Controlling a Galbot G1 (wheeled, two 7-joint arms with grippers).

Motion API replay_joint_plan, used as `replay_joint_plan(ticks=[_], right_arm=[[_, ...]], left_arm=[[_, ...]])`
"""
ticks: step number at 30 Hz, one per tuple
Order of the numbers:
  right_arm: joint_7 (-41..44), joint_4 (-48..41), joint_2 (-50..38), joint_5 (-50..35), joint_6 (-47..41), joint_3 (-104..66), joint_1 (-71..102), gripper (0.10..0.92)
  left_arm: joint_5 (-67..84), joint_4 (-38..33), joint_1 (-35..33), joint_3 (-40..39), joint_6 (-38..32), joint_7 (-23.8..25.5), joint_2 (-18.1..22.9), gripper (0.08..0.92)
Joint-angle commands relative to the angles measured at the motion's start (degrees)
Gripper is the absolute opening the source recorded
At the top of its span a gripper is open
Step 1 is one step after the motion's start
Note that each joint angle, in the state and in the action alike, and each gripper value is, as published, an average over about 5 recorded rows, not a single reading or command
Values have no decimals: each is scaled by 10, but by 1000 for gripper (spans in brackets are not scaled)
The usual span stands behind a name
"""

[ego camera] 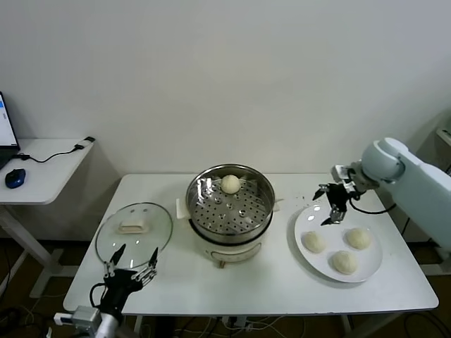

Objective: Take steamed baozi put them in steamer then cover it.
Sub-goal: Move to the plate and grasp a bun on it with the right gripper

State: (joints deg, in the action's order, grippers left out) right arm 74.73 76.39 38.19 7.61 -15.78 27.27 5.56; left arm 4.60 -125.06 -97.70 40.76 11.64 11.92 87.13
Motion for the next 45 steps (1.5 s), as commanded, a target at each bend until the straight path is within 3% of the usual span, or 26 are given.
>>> replay_joint_plan(ticks=[1,45], right_arm=[[-8,-28,23,48,-26,-32,64,823],[-38,-88,82,110,-8,-51,112,812]], left_arm=[[0,-1,0,1,1,1,1,823],[7,8,3,7,4,4,6,823]])
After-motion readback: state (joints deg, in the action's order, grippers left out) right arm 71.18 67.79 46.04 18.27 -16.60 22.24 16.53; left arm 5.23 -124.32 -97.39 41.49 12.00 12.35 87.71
